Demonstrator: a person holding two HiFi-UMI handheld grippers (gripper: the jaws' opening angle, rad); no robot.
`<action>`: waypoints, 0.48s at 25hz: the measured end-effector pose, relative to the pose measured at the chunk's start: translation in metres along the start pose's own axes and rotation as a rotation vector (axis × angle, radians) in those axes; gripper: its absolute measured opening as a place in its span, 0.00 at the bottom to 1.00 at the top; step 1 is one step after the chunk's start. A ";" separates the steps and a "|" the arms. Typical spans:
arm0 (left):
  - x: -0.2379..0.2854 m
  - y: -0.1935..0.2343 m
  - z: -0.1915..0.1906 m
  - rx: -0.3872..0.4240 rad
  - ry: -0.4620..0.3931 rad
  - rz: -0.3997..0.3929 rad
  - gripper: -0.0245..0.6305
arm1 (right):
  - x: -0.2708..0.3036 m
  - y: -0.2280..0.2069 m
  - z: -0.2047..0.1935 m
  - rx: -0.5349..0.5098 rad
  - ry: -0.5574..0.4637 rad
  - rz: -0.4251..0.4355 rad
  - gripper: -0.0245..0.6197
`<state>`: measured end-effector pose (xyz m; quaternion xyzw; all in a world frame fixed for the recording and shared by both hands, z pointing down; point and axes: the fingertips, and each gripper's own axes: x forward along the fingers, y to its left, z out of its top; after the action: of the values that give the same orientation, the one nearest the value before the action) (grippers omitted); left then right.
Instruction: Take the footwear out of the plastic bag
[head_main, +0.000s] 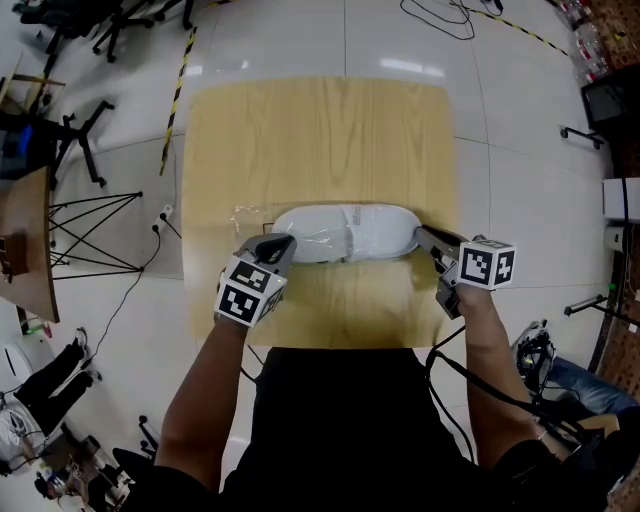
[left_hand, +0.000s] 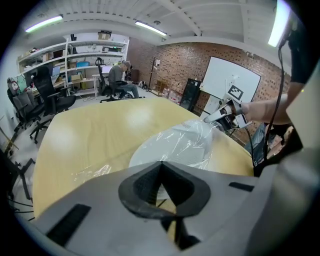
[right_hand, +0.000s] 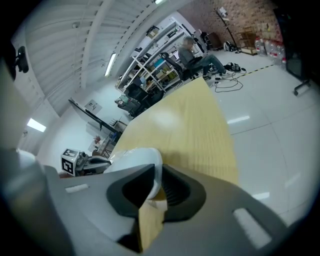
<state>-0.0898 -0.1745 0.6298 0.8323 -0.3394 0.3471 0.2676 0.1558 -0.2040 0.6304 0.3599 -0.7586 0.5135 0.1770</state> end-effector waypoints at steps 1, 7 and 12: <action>-0.001 0.004 -0.001 0.007 0.007 0.007 0.05 | 0.000 0.000 0.000 -0.002 -0.001 0.001 0.11; -0.004 0.020 -0.009 0.075 0.062 0.069 0.05 | -0.004 -0.004 0.003 0.010 -0.025 -0.007 0.11; -0.011 0.028 -0.005 0.025 0.018 0.098 0.05 | -0.004 -0.001 0.003 0.013 -0.031 0.004 0.11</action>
<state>-0.1186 -0.1843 0.6300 0.8149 -0.3727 0.3716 0.2429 0.1600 -0.2051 0.6272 0.3675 -0.7587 0.5130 0.1619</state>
